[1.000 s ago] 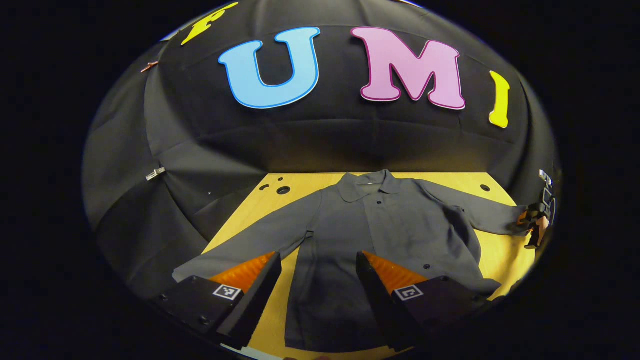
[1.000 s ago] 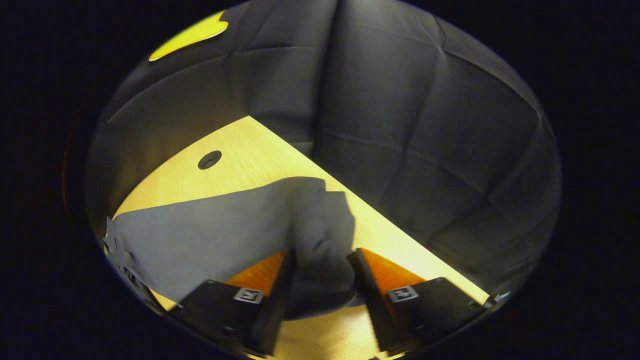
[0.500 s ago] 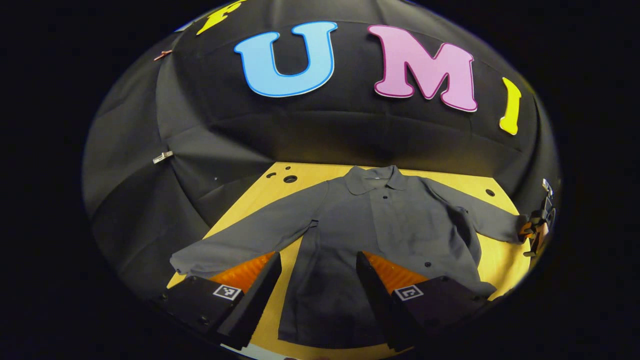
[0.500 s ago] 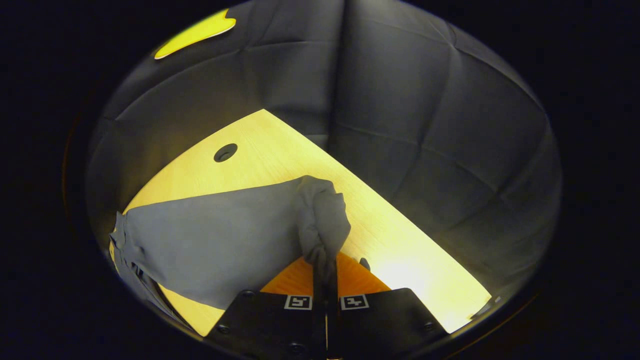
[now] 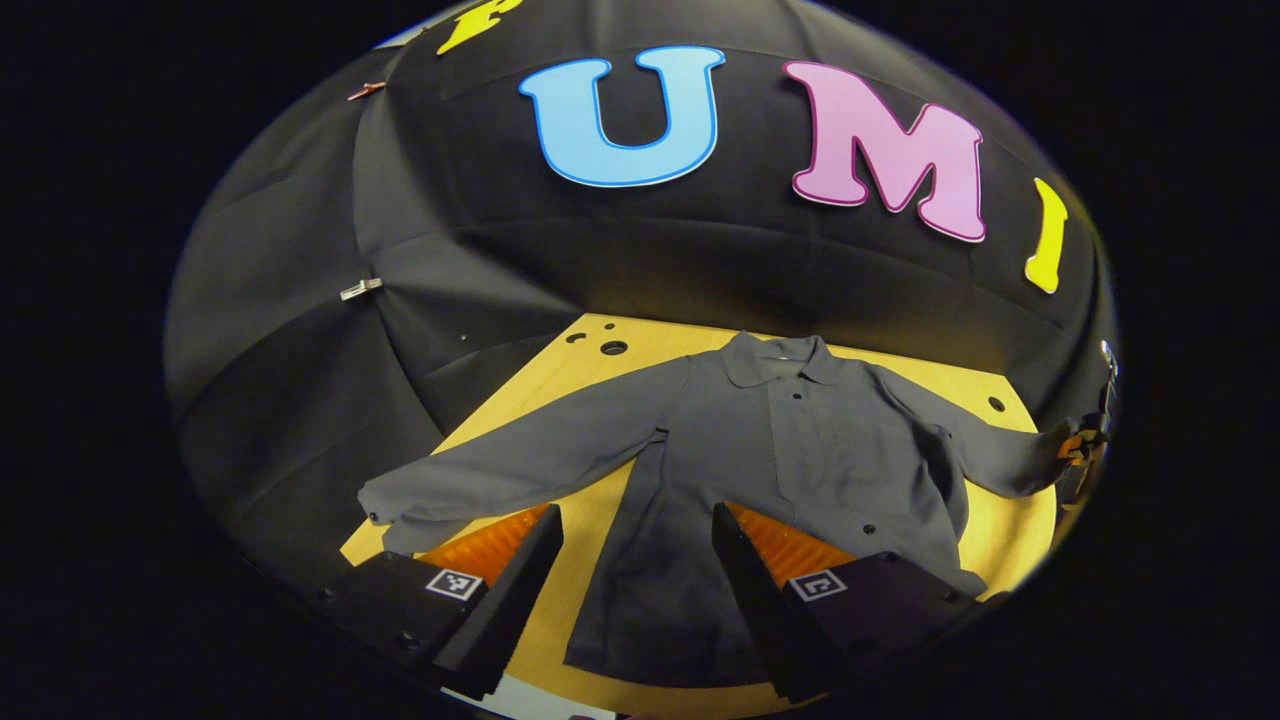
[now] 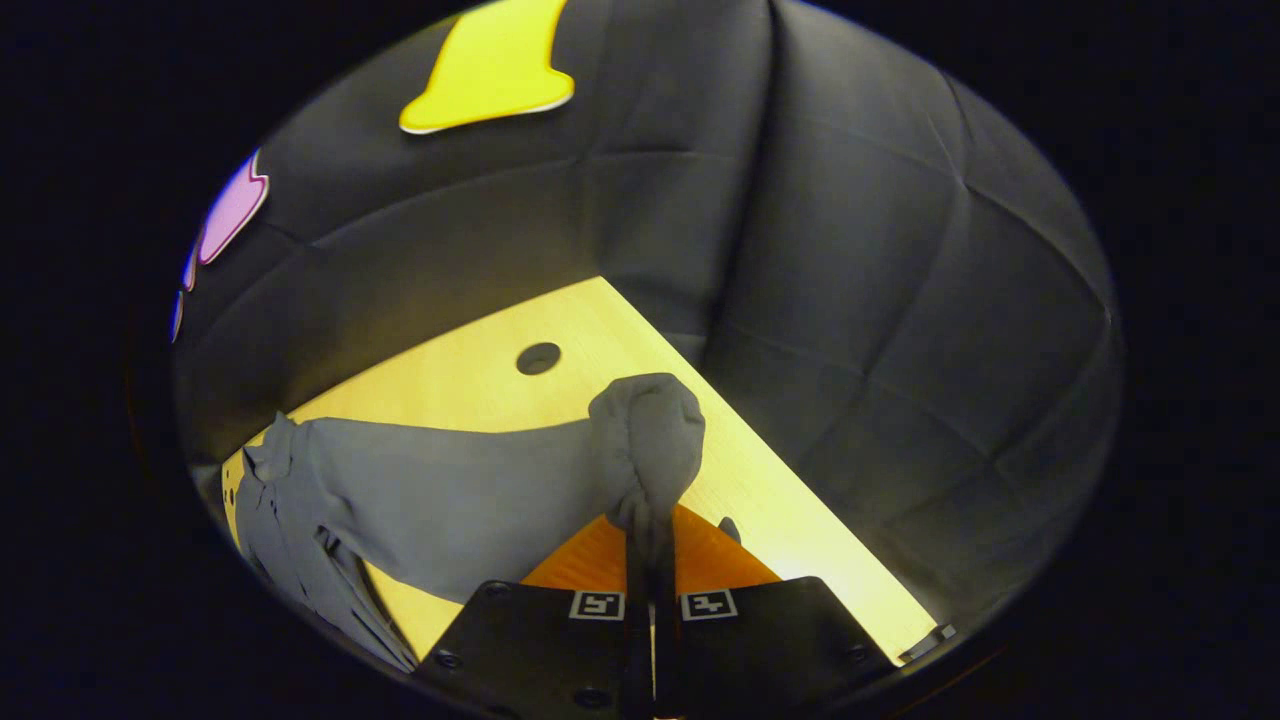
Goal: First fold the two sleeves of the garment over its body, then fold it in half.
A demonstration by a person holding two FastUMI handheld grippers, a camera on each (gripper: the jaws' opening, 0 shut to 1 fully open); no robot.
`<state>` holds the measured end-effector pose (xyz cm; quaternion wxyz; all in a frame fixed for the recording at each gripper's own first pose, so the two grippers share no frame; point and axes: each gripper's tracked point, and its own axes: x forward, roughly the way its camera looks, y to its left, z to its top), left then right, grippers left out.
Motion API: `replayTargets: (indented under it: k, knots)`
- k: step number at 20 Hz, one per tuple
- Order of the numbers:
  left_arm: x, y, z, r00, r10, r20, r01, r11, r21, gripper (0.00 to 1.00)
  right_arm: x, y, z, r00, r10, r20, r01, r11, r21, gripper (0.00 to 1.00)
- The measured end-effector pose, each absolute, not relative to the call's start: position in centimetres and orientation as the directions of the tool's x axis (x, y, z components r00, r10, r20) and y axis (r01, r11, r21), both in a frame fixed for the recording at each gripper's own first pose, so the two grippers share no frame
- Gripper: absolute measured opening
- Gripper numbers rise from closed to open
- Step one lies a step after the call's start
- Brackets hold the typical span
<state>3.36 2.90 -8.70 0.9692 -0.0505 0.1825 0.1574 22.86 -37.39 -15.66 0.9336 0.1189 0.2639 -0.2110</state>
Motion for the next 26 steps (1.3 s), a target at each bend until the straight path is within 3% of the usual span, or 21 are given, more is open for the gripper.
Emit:
replayTargets:
  k: [13,26]
  knots:
    - [0.4,7.5,-10.8,0.854,0.338,-0.395,-0.425,0.891,-0.157,0.95,27.7,-22.0,-6.7,0.879,-0.17,-0.446,0.279,0.941,0.19,0.06]
    - [-2.9,12.7,-11.7,0.853,0.359,-0.38,-0.458,0.863,-0.214,0.96,29.4,0.8,-1.7,0.9,0.091,-0.427,-0.052,0.993,0.104,0.06]
